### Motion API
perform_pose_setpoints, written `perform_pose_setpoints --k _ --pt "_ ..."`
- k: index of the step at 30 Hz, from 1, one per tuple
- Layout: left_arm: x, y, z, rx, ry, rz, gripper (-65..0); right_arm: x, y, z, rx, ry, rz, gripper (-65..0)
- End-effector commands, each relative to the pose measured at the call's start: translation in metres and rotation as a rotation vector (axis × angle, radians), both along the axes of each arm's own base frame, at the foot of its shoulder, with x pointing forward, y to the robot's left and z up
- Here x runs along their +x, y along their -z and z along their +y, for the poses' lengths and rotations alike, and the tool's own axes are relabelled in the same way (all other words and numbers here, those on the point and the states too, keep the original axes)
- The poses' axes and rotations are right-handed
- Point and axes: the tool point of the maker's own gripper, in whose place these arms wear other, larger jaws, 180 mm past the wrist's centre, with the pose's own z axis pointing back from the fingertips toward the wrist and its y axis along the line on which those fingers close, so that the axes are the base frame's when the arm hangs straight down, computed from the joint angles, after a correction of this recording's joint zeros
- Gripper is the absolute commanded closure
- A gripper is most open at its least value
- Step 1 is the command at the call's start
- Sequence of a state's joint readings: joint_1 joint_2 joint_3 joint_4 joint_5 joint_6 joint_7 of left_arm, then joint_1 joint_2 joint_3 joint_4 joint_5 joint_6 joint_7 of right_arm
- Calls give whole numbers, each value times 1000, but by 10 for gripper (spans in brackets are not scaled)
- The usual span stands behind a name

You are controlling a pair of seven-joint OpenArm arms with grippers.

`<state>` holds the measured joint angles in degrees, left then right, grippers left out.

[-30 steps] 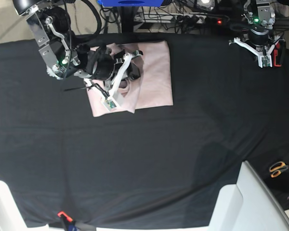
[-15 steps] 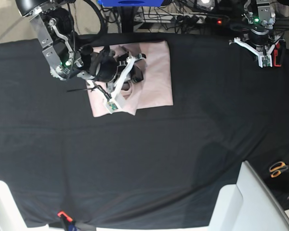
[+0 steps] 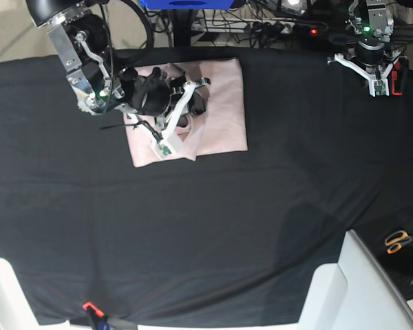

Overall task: Fold the T-shirt properly
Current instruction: 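Press and tuck the folded layers with the right gripper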

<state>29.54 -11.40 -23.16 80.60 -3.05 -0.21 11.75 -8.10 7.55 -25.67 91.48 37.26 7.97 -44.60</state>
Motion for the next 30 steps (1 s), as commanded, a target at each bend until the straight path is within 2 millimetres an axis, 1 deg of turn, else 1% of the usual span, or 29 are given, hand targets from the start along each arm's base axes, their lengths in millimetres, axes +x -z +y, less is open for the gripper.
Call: perform_pose_setpoints --k 1,4,6,7,10,16,18,20,22,24,26,27,30 --pt "4 -9 6 25 6 -26 0 9 -12 6 37 1 -38 -69" --pt "5 -9 6 25 6 -28 0 10 -12 6 37 1 -39 -191" --pt "5 -9 6 25 6 -28 0 11 -14 9 45 -1 -42 -239" --pt "5 -9 7 27 7 -28 0 13 -16 10 47 -2 -49 -251" --pt "5 -9 7 27 7 -28 0 13 -16 11 45 -13 -44 -257" --pt "5 -9 7 27 7 -28 0 3 -20 29 20 -136 -26 -257" --pt "5 -9 7 27 7 -28 0 6 -22 31 19 -143 -32 -257" --pt "5 -9 7 27 7 -28 0 4 -21 30 5 -161 -16 -257" --pt "5 -9 7 27 7 -28 0 5 -25 37 9 -176 -8 -257" --pt "5 -9 7 27 7 -28 0 3 -22 39 -4 -198 21 -257" --pt "5 -9 7 28 8 -28 0 6 -22 39 -18 -231 25 -257" --pt "5 -9 7 28 8 -28 0 3 -24 44 2 -263 24 -255" --pt "5 -9 7 28 8 -28 0 5 -46 53 64 -378 -21 -251"
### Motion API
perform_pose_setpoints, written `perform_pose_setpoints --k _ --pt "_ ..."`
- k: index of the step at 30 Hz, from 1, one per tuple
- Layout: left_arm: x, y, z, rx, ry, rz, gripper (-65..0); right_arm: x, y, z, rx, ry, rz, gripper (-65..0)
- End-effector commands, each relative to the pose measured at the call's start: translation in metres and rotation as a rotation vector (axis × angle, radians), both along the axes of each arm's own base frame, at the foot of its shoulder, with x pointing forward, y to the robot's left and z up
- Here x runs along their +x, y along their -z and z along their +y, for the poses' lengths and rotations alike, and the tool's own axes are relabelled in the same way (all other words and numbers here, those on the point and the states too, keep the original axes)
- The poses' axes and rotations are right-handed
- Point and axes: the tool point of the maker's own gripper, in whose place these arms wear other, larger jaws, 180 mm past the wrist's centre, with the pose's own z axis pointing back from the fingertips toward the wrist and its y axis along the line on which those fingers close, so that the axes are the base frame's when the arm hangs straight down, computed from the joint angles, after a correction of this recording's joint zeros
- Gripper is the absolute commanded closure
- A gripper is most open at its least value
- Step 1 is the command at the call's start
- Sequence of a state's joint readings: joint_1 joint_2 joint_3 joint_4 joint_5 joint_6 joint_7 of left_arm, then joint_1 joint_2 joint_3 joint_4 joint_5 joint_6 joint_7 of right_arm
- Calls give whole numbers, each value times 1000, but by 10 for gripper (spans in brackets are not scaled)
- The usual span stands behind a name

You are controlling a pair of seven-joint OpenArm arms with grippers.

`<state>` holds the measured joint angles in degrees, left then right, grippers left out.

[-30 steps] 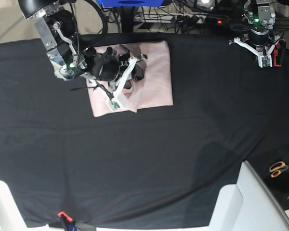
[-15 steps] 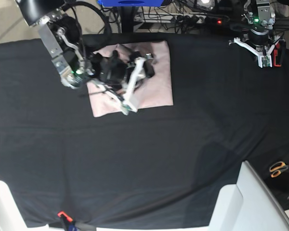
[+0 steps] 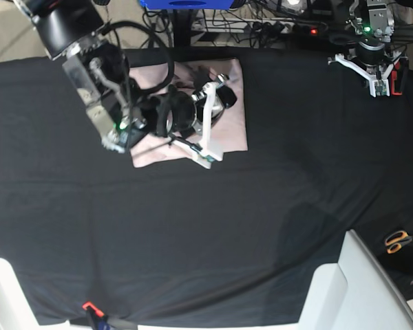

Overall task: Fold the T-shirt properly
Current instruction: 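Press and tuck the folded layers with the right gripper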

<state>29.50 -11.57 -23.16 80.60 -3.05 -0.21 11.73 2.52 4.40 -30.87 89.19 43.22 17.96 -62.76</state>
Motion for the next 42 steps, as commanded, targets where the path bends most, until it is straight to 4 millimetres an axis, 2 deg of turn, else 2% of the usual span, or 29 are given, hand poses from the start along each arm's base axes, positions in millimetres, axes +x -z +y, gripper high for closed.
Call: perform_pose_setpoints --k 1,2,6,9,11,14,17,20,23,27,32,36,42 --pt "5 -9 6 25 6 -28 0 12 -26 11 77 -14 -51 -251" --pt "5 -9 7 26 5 -28 0 14 -37 12 104 -27 -58 -251" --pt "5 -9 7 26 5 -28 0 23 -79 -6 186 -10 -121 -251" --pt "10 -11 8 28 2 -41 0 38 -95 -31 169 45 -193 -246" --pt "10 -10 9 27 -2 -39 0 50 -88 -58 133 154 -172 -191" --pt "8 -7 9 23 -6 -30 0 62 -70 -90 103 296 -109 0" --pt "6 -4 9 20 -6 -22 0 64 -39 -110 67 375 -10 -24" --pt "8 -5 8 21 -5 -26 0 60 -6 -118 38 423 95 -2" --pt "8 -5 8 21 -5 -26 0 59 13 -123 17 457 130 -2" --pt "8 -5 8 21 -5 -26 0 52 24 -106 -65 351 103 -2" --pt "8 -6 8 21 -4 -28 0 55 18 -75 -47 293 78 -2" --pt "7 -5 10 22 -8 -24 0 57 19 -61 -30 286 103 -2" --pt "7 -6 11 23 -10 -26 0 54 12 -21 -19 154 44 -2"
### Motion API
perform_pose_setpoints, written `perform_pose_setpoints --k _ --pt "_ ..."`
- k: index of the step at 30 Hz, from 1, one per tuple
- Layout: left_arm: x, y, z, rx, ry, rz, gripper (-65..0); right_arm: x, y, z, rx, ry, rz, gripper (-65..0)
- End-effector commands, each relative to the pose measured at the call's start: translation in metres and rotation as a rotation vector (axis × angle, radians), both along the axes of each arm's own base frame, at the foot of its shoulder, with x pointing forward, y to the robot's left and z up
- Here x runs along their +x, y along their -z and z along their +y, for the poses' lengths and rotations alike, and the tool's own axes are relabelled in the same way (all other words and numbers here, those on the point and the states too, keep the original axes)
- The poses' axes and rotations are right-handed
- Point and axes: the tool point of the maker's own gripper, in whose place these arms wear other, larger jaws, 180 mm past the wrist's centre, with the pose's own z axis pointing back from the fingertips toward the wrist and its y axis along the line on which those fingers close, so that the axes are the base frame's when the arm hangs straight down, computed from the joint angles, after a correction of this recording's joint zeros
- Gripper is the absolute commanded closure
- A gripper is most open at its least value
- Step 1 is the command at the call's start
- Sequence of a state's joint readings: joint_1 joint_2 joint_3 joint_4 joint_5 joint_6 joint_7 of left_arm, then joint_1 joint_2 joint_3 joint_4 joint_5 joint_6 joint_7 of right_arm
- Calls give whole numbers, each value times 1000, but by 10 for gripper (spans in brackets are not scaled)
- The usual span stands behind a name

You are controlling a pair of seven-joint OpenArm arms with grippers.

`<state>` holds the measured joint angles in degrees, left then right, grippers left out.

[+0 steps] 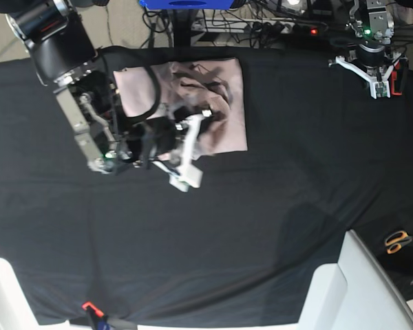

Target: Fold the T-shirt properly

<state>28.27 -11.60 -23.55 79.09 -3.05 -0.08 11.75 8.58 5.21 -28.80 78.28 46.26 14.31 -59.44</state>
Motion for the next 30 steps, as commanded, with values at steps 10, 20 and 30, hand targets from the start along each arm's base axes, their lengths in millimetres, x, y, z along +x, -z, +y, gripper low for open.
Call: perform_pose_setpoints --k 10,20,30 --pt "4 -8 6 24 6 -26 0 6 -28 28 50 -65 -55 -2" --pt "8 -12 6 31 20 -34 0 -23 4 -69 -62 107 55 -2" --pt "31 -13 -24 -5 92 -62 0 -50 19 -47 -8 130 130 -2"
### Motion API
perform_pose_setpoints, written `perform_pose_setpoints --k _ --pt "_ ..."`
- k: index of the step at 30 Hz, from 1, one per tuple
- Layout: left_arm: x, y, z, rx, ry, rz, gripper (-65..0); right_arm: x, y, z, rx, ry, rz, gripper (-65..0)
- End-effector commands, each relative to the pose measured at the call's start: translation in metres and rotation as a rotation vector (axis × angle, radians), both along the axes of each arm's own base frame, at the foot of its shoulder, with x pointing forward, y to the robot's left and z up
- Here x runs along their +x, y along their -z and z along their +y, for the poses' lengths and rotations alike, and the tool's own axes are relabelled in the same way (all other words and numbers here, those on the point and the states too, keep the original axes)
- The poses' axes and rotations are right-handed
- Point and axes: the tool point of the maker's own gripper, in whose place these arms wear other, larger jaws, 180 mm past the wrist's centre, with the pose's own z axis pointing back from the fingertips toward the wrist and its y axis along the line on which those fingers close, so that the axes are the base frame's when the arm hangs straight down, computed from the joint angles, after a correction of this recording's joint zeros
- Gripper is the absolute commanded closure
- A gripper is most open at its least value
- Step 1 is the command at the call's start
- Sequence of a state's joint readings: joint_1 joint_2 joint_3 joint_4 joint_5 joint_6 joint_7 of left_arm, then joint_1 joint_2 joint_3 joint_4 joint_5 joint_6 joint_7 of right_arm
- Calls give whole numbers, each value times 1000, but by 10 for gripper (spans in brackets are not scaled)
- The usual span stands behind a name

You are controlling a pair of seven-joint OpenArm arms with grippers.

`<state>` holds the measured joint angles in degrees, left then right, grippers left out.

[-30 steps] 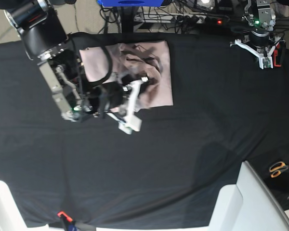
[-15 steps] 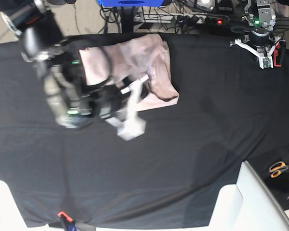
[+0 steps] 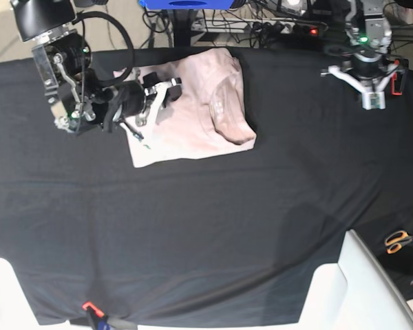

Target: Fold the T-shirt properly

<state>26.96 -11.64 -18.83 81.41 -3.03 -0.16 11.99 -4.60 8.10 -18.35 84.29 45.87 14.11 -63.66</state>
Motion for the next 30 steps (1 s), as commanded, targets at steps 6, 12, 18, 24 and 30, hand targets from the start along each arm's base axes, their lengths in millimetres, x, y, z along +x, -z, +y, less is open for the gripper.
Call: perform_pose_setpoints --k 6,12,18,24,30 --pt "11 -4 -21 -16 66 -26 0 0 4 23 57 18 43 -2" --pt "27 -15 -34 -25 99 -70 0 1 14 19 42 28 81 -2" --pt "44 -29 -65 -185 81 -101 0 13 -20 15 57 4 -48 -2" --pt "50 -43 -95 -467 174 -82 0 33 -61 -22 52 117 -236 -2" --pt "40 -52 -138 -684 347 -55 -316 57 -65 -79 -17 262 -335 -2"
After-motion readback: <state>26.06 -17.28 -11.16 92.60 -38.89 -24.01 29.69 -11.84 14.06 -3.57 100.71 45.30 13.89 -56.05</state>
